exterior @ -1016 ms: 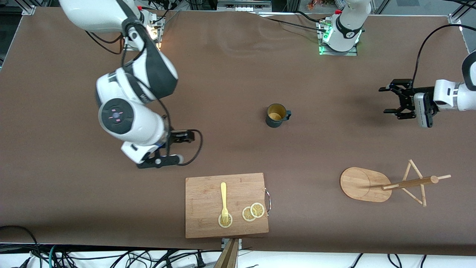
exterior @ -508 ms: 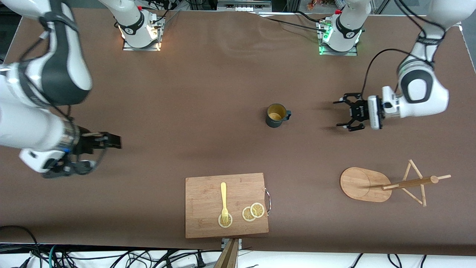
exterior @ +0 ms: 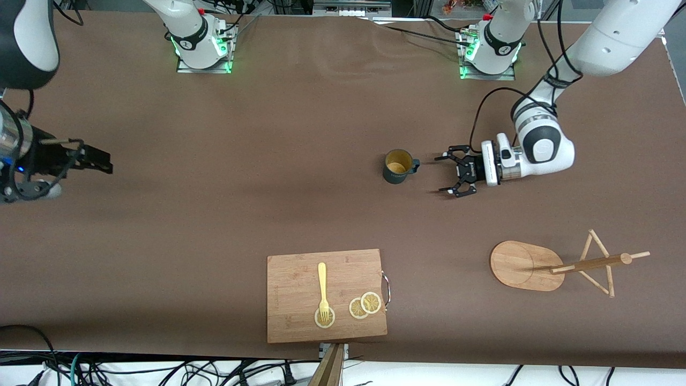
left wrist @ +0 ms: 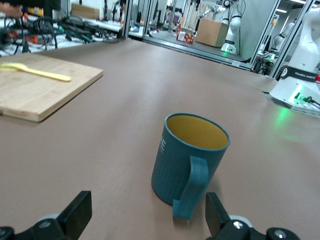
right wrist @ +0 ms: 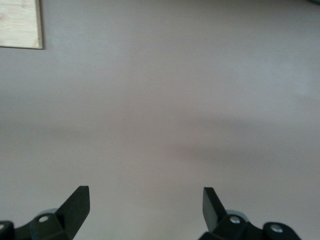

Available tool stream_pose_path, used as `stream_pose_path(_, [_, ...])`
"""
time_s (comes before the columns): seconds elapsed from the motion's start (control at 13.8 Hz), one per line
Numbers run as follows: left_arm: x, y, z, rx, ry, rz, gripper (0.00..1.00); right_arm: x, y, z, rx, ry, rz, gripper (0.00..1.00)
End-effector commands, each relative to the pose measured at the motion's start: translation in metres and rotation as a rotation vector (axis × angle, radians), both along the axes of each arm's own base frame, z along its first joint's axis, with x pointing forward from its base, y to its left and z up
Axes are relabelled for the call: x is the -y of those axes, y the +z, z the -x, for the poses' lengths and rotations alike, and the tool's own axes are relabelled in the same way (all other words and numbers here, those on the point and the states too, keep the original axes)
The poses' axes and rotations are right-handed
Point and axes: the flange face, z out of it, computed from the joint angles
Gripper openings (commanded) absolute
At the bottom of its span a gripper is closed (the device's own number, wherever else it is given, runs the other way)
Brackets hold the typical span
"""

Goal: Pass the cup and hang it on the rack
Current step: 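Withdraw the right gripper while the left gripper approaches the mug, then grasp the mug handle with the left gripper, then lift the mug and carry it toward the wooden rack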

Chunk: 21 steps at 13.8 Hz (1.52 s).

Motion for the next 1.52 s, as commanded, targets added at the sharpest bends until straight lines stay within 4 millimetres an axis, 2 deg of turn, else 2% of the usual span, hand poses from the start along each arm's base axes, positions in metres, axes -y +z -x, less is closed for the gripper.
stream_pose_path(0.0, [0.017,-0.022,0.006,0.096,0.011,0.035,1.00,0.016,0.045,0.031,0.065,-0.014,0.032,1.00])
stream_pose_path(0.15, [0.032,-0.031,0.012,0.116,0.017,0.055,1.00,0.027,0.057,0.039,0.085,-0.040,0.014,1.00])
stream_pose_path(0.29, [0.036,-0.042,0.022,0.096,0.023,0.073,1.00,0.034,0.059,0.045,0.076,-0.052,0.006,1.00])
stream_pose_path(0.58, [0.039,-0.045,0.028,0.101,0.011,0.086,1.00,0.037,0.049,0.049,0.029,-0.066,0.006,1.00])
stream_pose_path(0.8, [0.043,-0.047,0.045,0.091,-0.004,0.096,0.92,0.044,0.044,0.050,0.012,-0.086,-0.024,1.00])
stream_pose_path(0.87, [0.043,-0.046,0.045,0.112,0.000,0.100,0.86,0.047,0.042,0.049,0.004,-0.086,-0.027,1.00])
stream_pose_path(0.94, [0.043,-0.046,0.048,0.121,0.000,0.100,0.73,0.050,0.041,0.047,0.000,-0.088,-0.027,1.00])
stream_pose_path(1.23, [0.047,-0.046,0.051,0.112,0.028,0.110,0.04,0.052,0.040,0.046,0.001,-0.095,-0.027,1.00])
stream_pose_path(1.31, [0.046,-0.045,0.050,0.114,0.030,0.114,0.00,0.052,0.040,0.046,0.001,-0.094,-0.026,1.00])
stream_pose_path(1.45, [0.042,-0.043,0.047,0.108,0.048,0.138,0.00,0.053,0.040,0.046,0.000,-0.094,-0.028,1.00])
